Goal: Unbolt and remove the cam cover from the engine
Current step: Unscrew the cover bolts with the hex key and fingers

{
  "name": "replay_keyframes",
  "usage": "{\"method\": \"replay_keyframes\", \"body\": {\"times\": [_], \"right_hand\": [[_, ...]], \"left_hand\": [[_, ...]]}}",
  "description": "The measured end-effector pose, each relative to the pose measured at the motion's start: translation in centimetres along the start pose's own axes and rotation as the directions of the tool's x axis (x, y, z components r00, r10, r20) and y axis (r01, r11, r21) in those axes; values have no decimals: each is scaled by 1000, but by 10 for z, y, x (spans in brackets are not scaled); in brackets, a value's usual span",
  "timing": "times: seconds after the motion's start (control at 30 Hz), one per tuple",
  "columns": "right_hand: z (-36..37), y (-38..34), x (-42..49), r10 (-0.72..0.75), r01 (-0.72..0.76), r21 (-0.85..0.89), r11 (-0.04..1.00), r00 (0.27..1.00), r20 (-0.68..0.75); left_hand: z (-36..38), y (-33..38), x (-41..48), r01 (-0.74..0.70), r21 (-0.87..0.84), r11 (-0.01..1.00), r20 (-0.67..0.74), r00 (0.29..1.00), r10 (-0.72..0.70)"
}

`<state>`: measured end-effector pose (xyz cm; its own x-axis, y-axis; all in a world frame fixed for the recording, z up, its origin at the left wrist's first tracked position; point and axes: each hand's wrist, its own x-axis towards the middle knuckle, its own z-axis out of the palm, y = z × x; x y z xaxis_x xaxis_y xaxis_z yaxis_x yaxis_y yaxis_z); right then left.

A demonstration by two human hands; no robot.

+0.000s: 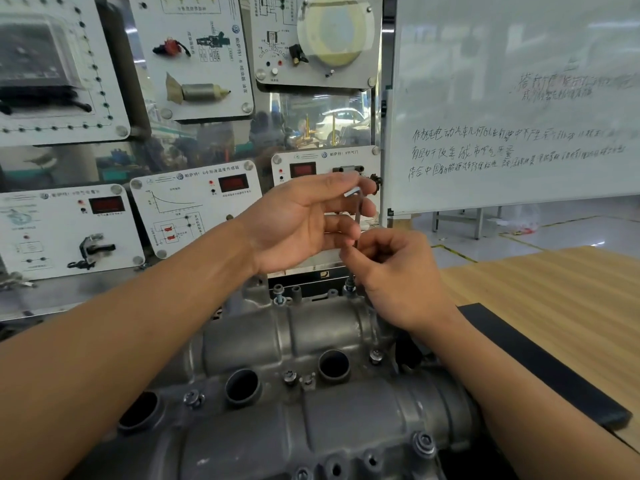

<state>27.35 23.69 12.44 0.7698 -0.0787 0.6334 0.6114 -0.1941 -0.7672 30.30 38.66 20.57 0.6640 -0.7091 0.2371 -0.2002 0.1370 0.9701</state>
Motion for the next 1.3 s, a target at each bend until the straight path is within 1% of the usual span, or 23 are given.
{"method": "replay_keyframes", "body": {"times": [0.03, 0.1, 0.17, 0.23, 0.3, 0.37, 0.63, 0.83, 0.9, 0.97, 1.03, 1.1, 1.2, 1.3], "right_hand": [[0, 0, 0, -1, 1, 1, 1000, 1000, -3], [0, -1, -1, -11, 11, 9, 1000, 1000, 4], [0, -1, -1, -28, 28, 17, 999, 1000, 14], [0, -3, -2, -32, 31, 9, 999, 999, 20], [0, -2, -1, -25, 25, 4, 1000, 999, 31], [0, -1, -1, -27, 26, 12, 1000, 999, 42], [0, -1, -1, -28, 28, 10, 1000, 999, 36], [0, -3, -2, -31, 31, -7, 999, 1000, 4], [-1, -2, -2, -30, 30, -6, 1000, 1000, 0], [0, -1, -1, -32, 32, -3, 999, 999, -4], [0, 0, -1, -47, 47, -10, 999, 999, -10], [0, 2, -1, -74, 74, -30, 997, 997, -5], [-2, 3, 0, -93, 94, -28, 995, 996, 10], [-1, 3, 1, -76, 76, -15, 997, 997, 15]], "left_hand": [[0, 0, 0, -22, 32, 999, -10, 1000, 22], [5, 0, 1, -82, 176, 981, -86, 992, 98], [12, -2, 3, -125, 316, 941, -183, 965, 190], [19, -3, 6, -134, 386, 913, -270, 930, 250], [22, -5, 9, -115, 424, 898, -334, 902, 273], [24, -6, 10, -96, 445, 890, -367, 887, 279], [30, -5, 13, -16, 443, 896, -442, 866, 234], [35, 0, 16, -11, 508, 861, -430, 863, 265], [32, 2, 17, 4, 472, 882, -444, 865, 234], [27, 4, 16, 7, 366, 931, -443, 881, 167], [20, 5, 13, -7, 219, 976, -384, 919, 93], [12, 5, 8, -18, 114, 993, -267, 963, 48], [6, 2, 2, -15, 119, 993, -123, 992, 30], [3, 0, 0, -26, 141, 990, -64, 997, 36]]}}
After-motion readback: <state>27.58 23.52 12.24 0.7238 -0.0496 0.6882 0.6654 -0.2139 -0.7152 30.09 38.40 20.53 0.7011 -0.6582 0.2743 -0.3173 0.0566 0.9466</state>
